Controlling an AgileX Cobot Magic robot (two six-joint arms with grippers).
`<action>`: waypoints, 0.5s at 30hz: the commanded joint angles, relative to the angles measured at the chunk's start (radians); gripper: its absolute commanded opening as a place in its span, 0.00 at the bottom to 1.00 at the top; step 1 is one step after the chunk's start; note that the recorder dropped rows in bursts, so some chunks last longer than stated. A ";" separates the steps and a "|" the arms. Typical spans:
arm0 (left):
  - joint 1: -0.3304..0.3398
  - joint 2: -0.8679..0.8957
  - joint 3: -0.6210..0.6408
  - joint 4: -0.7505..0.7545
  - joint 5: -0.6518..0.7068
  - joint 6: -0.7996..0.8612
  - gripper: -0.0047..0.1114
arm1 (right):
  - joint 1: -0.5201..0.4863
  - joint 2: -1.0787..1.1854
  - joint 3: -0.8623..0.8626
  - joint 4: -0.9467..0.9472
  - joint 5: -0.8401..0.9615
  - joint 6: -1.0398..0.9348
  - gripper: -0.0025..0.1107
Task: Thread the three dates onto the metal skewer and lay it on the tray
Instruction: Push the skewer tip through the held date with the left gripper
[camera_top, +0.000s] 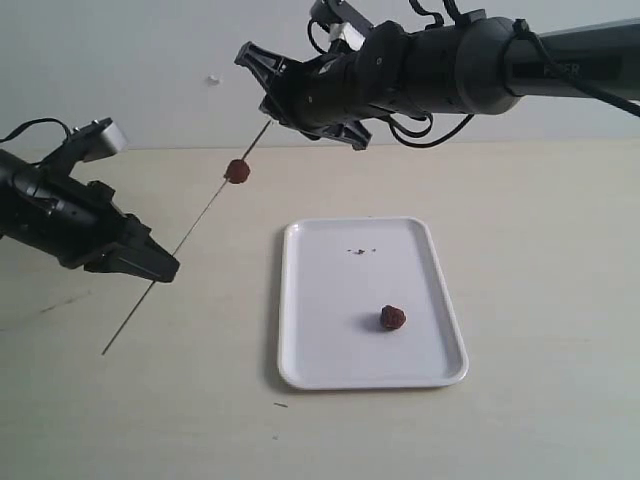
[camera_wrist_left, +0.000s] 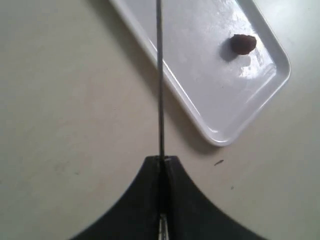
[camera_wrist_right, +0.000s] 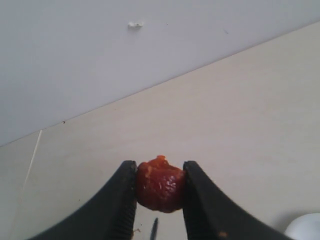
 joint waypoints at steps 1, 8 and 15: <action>0.002 0.019 0.002 -0.070 -0.018 0.054 0.04 | -0.001 -0.009 -0.007 0.000 0.006 -0.003 0.29; 0.002 0.019 0.002 -0.081 -0.018 0.073 0.04 | -0.001 -0.009 -0.007 0.000 0.010 -0.003 0.29; 0.002 0.019 0.002 -0.107 -0.028 0.107 0.04 | 0.001 -0.009 -0.007 0.000 0.027 -0.003 0.29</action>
